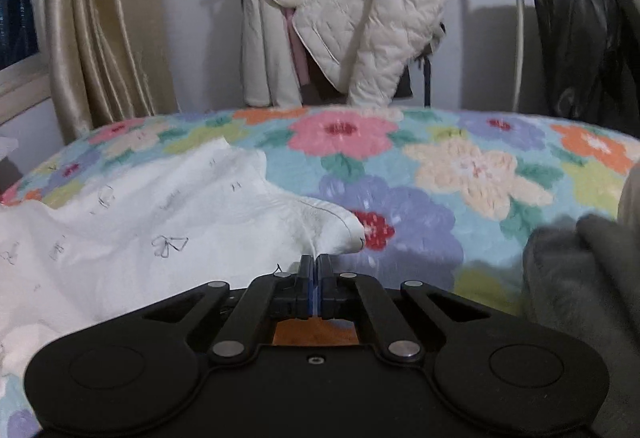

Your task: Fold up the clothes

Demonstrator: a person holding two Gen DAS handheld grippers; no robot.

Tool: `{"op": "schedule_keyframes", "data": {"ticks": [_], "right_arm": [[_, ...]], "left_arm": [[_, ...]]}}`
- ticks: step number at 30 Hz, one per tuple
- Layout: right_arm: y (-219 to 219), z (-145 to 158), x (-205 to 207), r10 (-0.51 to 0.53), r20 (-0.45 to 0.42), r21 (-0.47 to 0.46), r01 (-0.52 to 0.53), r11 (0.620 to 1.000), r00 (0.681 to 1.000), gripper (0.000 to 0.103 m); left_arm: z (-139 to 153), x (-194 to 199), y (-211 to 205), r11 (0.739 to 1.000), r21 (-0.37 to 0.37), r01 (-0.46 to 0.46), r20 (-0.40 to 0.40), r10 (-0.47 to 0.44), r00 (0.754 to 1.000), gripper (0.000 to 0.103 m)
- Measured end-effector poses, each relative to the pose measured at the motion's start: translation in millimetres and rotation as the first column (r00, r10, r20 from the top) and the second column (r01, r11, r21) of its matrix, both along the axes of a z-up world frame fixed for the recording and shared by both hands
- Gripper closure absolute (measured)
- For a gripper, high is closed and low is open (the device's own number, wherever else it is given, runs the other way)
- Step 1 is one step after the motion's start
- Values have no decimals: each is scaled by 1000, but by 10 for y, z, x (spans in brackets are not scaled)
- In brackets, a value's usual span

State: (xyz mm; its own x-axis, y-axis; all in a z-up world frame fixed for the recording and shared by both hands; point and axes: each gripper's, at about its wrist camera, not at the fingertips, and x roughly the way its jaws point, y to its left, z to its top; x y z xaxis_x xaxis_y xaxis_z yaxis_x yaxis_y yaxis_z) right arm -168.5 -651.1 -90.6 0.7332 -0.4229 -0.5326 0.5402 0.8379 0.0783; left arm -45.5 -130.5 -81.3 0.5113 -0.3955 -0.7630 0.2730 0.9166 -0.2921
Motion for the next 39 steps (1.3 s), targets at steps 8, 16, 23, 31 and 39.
{"op": "schedule_keyframes", "data": {"ticks": [8, 16, 23, 31, 39], "right_arm": [[205, -126, 12, -44, -175, -152, 17, 988, 984, 102], [11, -174, -103, 8, -28, 34, -7, 999, 1000, 68], [123, -203, 0, 98, -42, -63, -100, 993, 994, 91], [344, 38, 14, 35, -96, -253, -59, 966, 995, 103], [241, -114, 196, -125, -288, -396, 0, 918, 949, 103]], "left_arm": [[-6, 11, 13, 1000, -4, 4, -5, -4, 1000, 35], [31, -5, -23, 999, -33, 36, 2, -36, 999, 35], [-13, 17, -94, 998, 8, 67, 17, -67, 998, 35], [5, 38, -80, 999, 2, 52, 21, -52, 998, 35], [-4, 80, 4, 1000, 24, 6, 29, -7, 1000, 35]]}}
